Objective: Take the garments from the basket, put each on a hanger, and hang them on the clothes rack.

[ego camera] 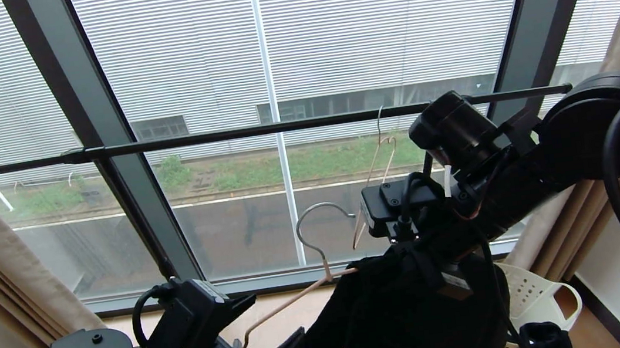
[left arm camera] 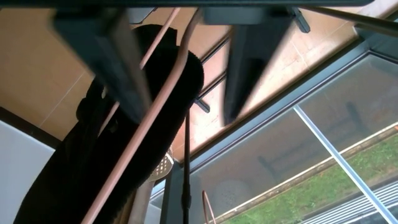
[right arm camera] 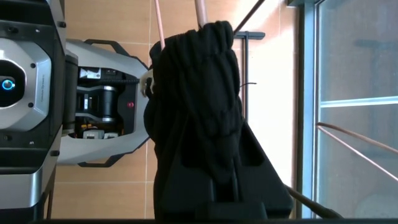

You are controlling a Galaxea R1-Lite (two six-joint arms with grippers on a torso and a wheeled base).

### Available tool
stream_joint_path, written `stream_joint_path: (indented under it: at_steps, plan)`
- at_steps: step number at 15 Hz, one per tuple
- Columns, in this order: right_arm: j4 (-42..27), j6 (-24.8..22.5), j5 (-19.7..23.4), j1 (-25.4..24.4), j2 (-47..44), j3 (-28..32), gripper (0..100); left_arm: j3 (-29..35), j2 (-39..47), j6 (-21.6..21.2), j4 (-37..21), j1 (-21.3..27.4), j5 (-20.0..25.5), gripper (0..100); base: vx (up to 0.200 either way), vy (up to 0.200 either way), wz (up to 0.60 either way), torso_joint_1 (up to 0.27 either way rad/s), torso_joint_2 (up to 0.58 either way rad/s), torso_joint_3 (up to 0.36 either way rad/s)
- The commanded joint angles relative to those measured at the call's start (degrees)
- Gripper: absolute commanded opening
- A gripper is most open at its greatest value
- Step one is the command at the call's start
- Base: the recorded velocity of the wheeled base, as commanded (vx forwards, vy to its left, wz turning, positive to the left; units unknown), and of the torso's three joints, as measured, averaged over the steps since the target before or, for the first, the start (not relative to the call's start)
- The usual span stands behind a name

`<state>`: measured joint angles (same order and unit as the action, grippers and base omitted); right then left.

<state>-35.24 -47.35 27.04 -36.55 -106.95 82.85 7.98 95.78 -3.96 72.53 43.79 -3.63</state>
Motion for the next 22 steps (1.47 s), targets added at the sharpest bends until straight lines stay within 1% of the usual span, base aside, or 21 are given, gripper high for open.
stream_joint_path:
  at_steps: [1,3,4,5,7,9,10,11,12,13,14,15,16,17,19,20,22]
  plan:
    - [0.0,0.0,0.0,0.1,1.3,-0.8,0,-0.2,-0.5,0.0,-0.1,-0.1,0.0,100,0.0,0.0,0.0,0.0,0.0,0.0]
    - [0.3,0.0,0.1,1.9,2.4,-2.2,0,-0.1,-2.0,0.4,-0.1,-0.9,0.3,100,0.0,0.0,0.0,0.0,0.0,0.0]
    - [0.4,-0.1,0.3,3.5,2.9,-3.0,0,0.0,-2.9,0.4,-0.1,-2.2,1.2,100,0.0,0.0,0.0,0.0,0.0,0.0]
    - [0.7,-0.1,0.3,4.4,3.7,-4.2,0,-0.1,-4.2,1.0,-0.1,-4.1,5.0,100,0.0,0.0,0.0,0.0,0.0,0.0]
    - [0.7,-0.4,0.8,6.2,4.8,-5.4,0,0.1,-6.3,4.0,-0.2,-9.0,12.5,100,0.0,0.0,0.0,0.0,0.0,0.0]
    - [0.7,-1.2,2.5,7.9,5.8,-6.6,0,0.6,-6.5,7.9,-0.2,-14.7,18.2,100,0.0,0.0,0.0,0.0,0.0,0.0]
    - [0.6,-1.7,3.1,8.6,6.7,-7.3,0,1.1,-6.3,10.3,-0.2,-17.9,22.4,100,0.0,0.0,0.0,0.0,0.0,0.0]
    - [0.6,-2.6,3.5,9.2,8.1,-7.9,0,1.6,-6.2,14.4,-0.2,-21.9,28.9,100,0.0,0.0,0.0,0.0,0.0,0.0]
    - [0.4,-3.1,3.5,9.3,8.8,-8.1,0,2.1,-6.0,17.4,-0.2,-23.9,32.0,100,0.0,0.0,0.0,0.0,0.0,0.0]
    - [0.6,-3.4,3.5,9.3,10.0,-9.0,0,2.9,-5.3,22.2,-0.2,-27.3,36.3,100,0.0,0.0,0.0,0.0,0.0,0.0]
    - [0.5,-3.5,3.5,9.3,10.9,-9.4,0,3.9,-4.4,24.8,-0.2,-29.7,38.5,100,0.0,0.0,0.0,0.0,0.0,0.0]
    - [0.6,-4.0,3.8,9.3,11.6,-10.1,0,4.4,-2.6,26.7,-0.2,-31.0,40.4,100,0.0,0.0,0.0,0.0,0.0,0.0]
    - [0.6,-4.2,4.0,9.3,11.8,-10.1,0,4.4,-2.2,27.0,-0.2,-31.1,40.7,100,0.0,0.0,0.0,0.0,0.0,0.0]
    - [0.6,-5.1,6.5,9.3,12.9,-10.2,0,4.8,2.1,27.3,-0.1,-31.1,41.2,100,0.0,0.0,0.0,0.0,0.0,0.0]
    - [0.6,-5.1,8.3,9.3,13.3,-10.2,0,5.0,5.5,27.3,-0.1,-31.0,41.3,100,0.0,0.0,0.0,0.0,0.0,0.0]
    - [0.6,-5.1,10.2,9.3,13.2,-10.2,0,5.0,6.8,27.3,-0.1,-30.8,41.3,100,0.0,0.0,0.0,0.0,0.0,0.0]
    - [1.1,-4.9,13.0,9.3,12.7,-10.0,0,4.6,8.7,27.1,-0.1,-28.1,41.3,100,0.0,0.0,0.0,0.0,0.0,0.0]
